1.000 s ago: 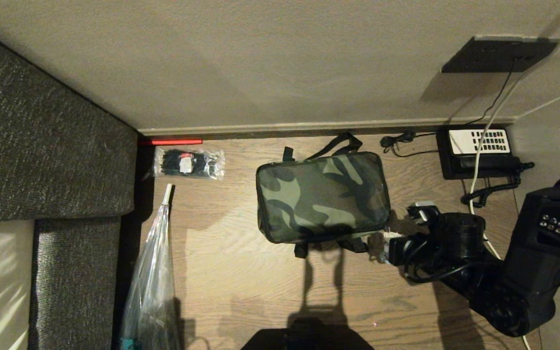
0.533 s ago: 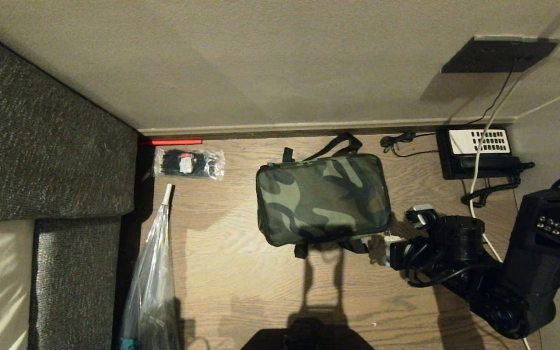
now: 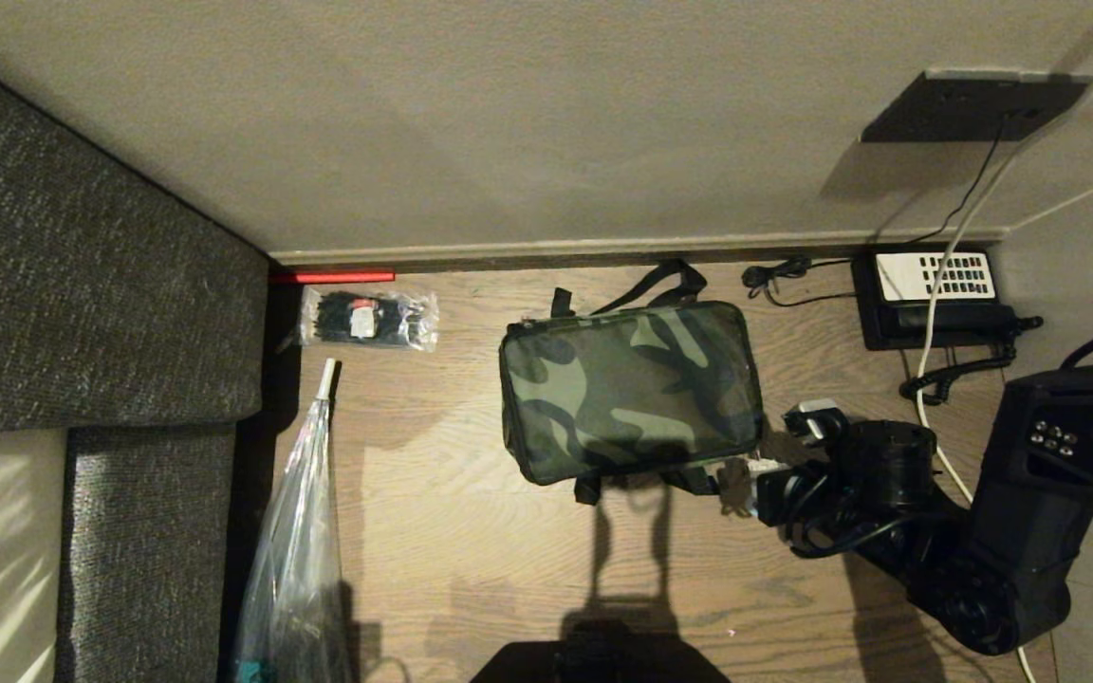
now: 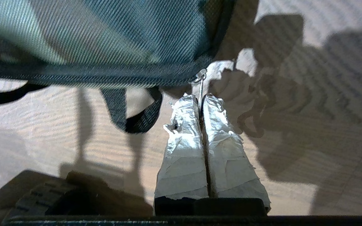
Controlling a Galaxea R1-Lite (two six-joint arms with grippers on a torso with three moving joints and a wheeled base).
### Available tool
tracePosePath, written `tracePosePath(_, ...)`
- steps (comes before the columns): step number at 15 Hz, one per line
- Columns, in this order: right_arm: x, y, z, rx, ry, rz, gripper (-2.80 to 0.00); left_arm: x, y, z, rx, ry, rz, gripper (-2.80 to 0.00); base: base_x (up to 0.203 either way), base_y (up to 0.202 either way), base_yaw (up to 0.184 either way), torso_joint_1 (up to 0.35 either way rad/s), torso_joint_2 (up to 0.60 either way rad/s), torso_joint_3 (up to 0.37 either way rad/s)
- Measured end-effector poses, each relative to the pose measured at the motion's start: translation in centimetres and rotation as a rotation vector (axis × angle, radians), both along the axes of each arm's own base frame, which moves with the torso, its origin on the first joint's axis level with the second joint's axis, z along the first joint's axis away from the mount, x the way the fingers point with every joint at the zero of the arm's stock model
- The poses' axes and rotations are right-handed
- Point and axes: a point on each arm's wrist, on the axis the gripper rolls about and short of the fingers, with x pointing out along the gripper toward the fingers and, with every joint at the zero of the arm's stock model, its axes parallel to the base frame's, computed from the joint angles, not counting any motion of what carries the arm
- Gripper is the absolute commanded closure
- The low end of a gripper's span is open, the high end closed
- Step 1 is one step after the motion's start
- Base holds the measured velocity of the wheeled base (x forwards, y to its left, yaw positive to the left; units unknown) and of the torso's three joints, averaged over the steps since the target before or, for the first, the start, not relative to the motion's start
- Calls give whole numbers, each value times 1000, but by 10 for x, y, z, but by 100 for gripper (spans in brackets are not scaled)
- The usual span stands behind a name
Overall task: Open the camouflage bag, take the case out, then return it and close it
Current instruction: Open the top of the storage box
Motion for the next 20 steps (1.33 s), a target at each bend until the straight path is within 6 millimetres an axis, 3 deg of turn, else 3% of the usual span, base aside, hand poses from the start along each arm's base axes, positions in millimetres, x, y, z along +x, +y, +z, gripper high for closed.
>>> tracePosePath(3,2,1,2,-3,-11,4,0,0,0,0,0,0,0,0,0,0,0,0,0,0)
tracePosePath(4,2,1,2,-6,-13,6,-199,0,0,0,0,0,0,0,0,0,0,0,0,0)
tracePosePath(5,3,1,2,-5,-15,8,-280,0,0,0,0,0,0,0,0,0,0,0,0,0)
tracePosePath(15,2,-5,9,-19,-20,8,-280,0,0,0,0,0,1,0,0,0,0,0,0,0)
tracePosePath(20,11,-36,43,32,-64,-14,-280,0,0,0,0,0,0,0,0,0,0,0,0,0)
